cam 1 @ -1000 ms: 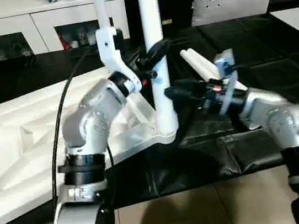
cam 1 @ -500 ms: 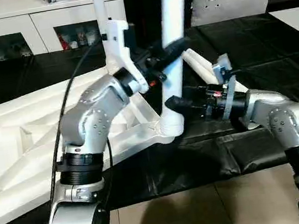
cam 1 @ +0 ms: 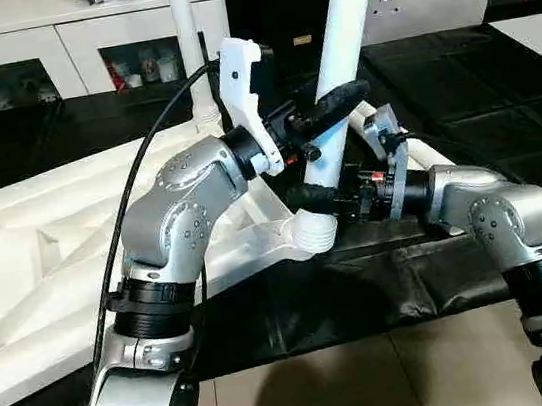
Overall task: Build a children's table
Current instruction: Pick table leg
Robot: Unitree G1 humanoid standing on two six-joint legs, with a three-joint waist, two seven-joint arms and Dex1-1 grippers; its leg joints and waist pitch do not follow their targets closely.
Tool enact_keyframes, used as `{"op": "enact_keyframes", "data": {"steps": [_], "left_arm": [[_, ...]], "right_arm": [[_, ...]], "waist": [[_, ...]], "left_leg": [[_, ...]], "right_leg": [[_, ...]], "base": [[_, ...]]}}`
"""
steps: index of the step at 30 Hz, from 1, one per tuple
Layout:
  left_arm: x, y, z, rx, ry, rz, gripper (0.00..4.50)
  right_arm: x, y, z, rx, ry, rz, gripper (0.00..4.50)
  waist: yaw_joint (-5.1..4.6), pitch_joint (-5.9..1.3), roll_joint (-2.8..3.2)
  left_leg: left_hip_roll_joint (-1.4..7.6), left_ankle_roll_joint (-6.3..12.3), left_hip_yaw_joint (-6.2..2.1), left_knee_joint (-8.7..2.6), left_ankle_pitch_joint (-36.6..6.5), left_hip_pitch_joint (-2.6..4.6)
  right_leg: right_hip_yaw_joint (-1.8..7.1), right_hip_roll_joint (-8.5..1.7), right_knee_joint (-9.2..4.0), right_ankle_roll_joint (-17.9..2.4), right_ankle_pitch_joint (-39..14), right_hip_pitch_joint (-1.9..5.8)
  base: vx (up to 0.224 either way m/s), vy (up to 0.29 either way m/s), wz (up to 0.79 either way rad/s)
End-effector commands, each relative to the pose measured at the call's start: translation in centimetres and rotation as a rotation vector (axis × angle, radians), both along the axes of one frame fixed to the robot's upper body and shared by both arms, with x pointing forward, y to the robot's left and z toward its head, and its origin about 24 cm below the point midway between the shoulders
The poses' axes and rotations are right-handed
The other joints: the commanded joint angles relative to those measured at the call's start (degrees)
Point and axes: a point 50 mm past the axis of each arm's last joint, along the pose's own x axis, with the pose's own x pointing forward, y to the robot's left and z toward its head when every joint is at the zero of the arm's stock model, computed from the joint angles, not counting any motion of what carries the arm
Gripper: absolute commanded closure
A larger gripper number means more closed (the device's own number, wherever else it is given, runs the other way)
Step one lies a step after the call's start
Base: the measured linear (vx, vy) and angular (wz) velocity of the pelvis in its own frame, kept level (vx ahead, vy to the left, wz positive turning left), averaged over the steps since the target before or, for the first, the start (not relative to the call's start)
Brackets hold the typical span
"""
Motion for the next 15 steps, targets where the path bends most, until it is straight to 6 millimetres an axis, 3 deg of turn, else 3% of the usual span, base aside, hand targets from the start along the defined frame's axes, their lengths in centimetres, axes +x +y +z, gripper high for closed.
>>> {"op": "enact_keyframes", "data": {"steps": [1, 8, 15], "left_arm": [[-0.37, -0.06, 0.38, 0.008, -0.040, -0.009, 2.73], [-0.21, 0.02, 0.15, 0.031, -0.048, 0.003, 2.73], [-0.36, -0.17, 0.16, 0.030, -0.049, -0.003, 2.73]], "right_arm": [[0.06, 0.05, -0.01, -0.007, 0.010, -0.004, 1.47], [-0.20, 0.08, -0.12, -0.004, 0.014, 0.007, 2.17], [-0.29, 0.24, -0.34, -0.003, 0.022, 0.013, 2.58]], "waist": [[-0.03, -5.33, -0.89], [0.00, -5.37, -0.78], [-0.01, -5.36, -0.76]], "left_leg": [[2.58, 2.77, -0.59, -3.42, -5.99, 0.09], [2.60, 2.76, -0.64, -3.43, -6.05, 0.14], [2.63, 2.67, -0.62, -3.43, -6.21, 0.16]], "right_leg": [[2.90, -3.70, -3.78, -5.02, -20.53, 4.04], [2.92, -3.68, -3.72, -5.19, -19.95, 4.04], [2.92, -3.75, -3.72, -5.48, -19.89, 4.04]], "base": [[0.000, 0.000, 0.00], [0.000, 0.000, 0.00], [0.000, 0.000, 0.00]]}}
